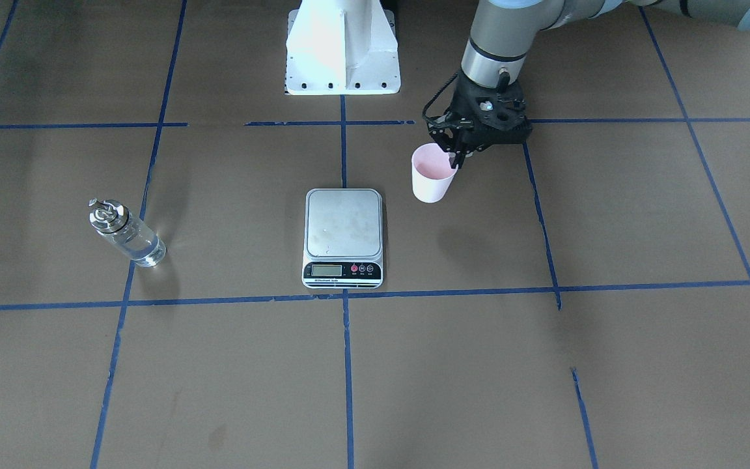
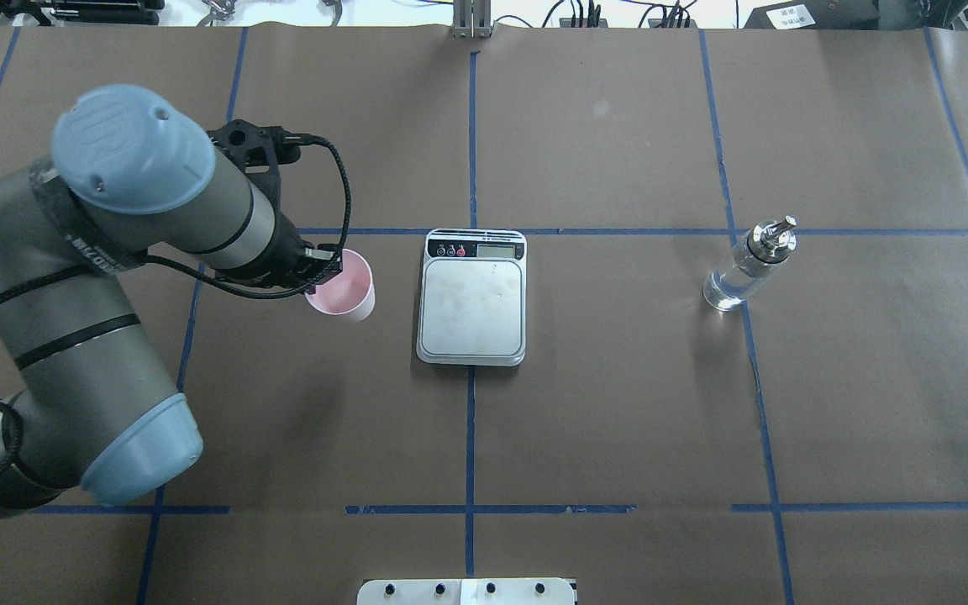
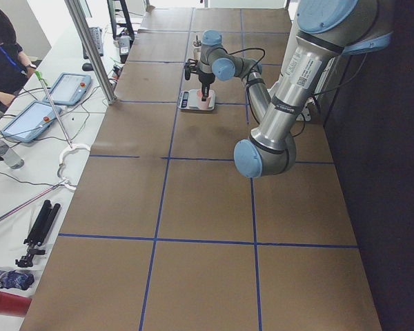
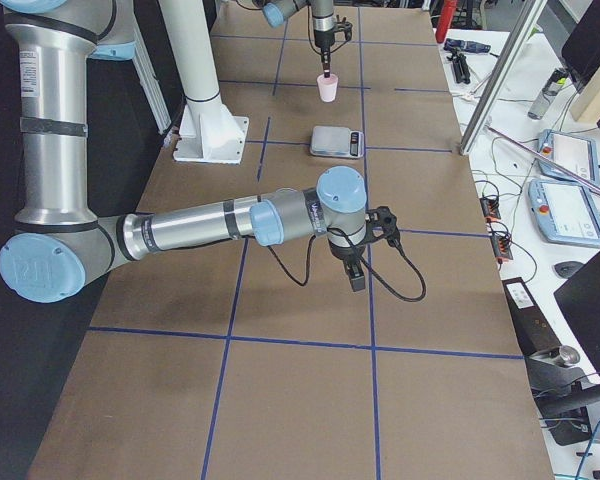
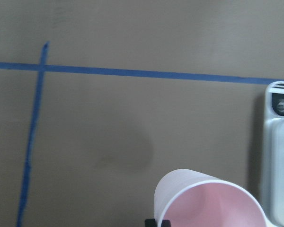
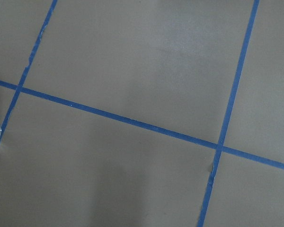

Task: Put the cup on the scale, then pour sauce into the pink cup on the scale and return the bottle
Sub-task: 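Carry the pink cup with the left gripper onto the scale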

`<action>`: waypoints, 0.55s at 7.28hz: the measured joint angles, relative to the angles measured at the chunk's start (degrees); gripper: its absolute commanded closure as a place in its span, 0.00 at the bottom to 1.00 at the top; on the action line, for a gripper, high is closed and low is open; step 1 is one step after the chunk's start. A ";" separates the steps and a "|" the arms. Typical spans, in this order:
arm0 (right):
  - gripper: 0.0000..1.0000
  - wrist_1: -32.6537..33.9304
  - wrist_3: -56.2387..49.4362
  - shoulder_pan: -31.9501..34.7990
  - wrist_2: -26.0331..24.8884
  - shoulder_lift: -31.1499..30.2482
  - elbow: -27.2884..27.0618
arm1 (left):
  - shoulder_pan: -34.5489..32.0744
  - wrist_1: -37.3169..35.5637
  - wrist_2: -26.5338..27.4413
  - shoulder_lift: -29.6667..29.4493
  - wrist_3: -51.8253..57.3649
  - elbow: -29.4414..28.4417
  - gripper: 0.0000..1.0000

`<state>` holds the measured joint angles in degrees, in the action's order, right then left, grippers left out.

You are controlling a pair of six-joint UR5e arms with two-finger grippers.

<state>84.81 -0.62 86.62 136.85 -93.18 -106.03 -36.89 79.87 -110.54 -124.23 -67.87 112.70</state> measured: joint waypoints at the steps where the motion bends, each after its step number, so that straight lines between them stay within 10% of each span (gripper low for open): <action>1: 0.00 0.00 0.00 0.02 0.00 -0.06 -0.03 | 0.16 -0.29 -0.64 -4.66 -0.78 -4.26 1.00; 4: 0.00 0.00 0.08 0.01 0.00 -0.16 -0.05 | 1.86 3.86 -0.81 -14.22 -3.89 -17.49 1.00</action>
<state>84.81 -0.54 86.63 136.84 -93.33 -106.08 -35.03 83.73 -111.35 -138.44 -71.75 95.22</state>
